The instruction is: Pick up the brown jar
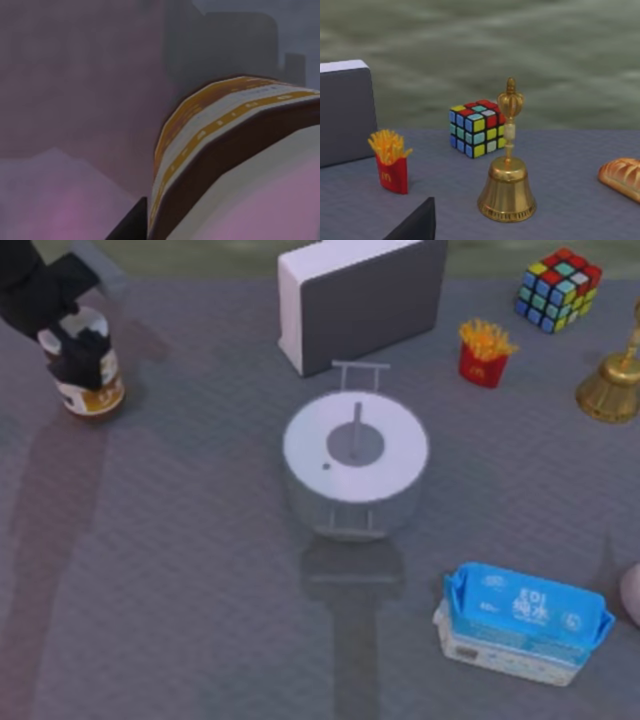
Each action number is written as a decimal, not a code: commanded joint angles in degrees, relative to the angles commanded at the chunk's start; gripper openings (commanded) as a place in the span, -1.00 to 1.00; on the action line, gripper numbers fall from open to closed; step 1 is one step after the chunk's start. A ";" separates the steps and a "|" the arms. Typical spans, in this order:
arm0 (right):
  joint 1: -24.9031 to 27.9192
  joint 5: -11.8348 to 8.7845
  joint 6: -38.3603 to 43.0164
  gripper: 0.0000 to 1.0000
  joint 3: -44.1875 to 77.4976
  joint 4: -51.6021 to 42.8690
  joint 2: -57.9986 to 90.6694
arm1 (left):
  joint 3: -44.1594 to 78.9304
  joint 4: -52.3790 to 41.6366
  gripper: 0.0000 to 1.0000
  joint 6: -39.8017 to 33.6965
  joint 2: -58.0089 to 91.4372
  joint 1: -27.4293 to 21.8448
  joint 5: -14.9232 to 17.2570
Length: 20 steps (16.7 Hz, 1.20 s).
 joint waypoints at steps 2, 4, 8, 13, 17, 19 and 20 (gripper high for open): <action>0.00 0.00 0.00 1.00 0.00 0.00 0.00 | -4.42 -0.22 -1.00 0.10 -4.50 0.14 -0.06; 0.00 0.00 0.00 1.00 0.00 0.00 0.00 | -10.72 -0.44 -1.00 0.13 -11.36 0.48 -0.13; 0.00 0.00 0.00 1.00 0.00 0.00 0.00 | -22.62 -1.08 -1.00 0.11 -24.13 1.39 -0.25; 0.00 0.00 0.00 1.00 0.00 0.00 0.00 | -26.03 -1.56 -1.00 0.23 -27.60 1.64 -0.27; 0.00 0.00 0.00 1.00 0.00 0.00 0.00 | -26.11 -1.31 -1.00 -0.34 -27.43 1.04 -0.44; 0.00 0.00 0.00 1.00 0.00 0.00 0.00 | -27.29 -0.52 -1.00 -3.27 -27.51 -0.04 -1.10; 0.00 0.00 0.00 1.00 0.00 0.00 0.00 | -28.17 0.12 -1.00 -5.65 -27.61 -0.88 -1.61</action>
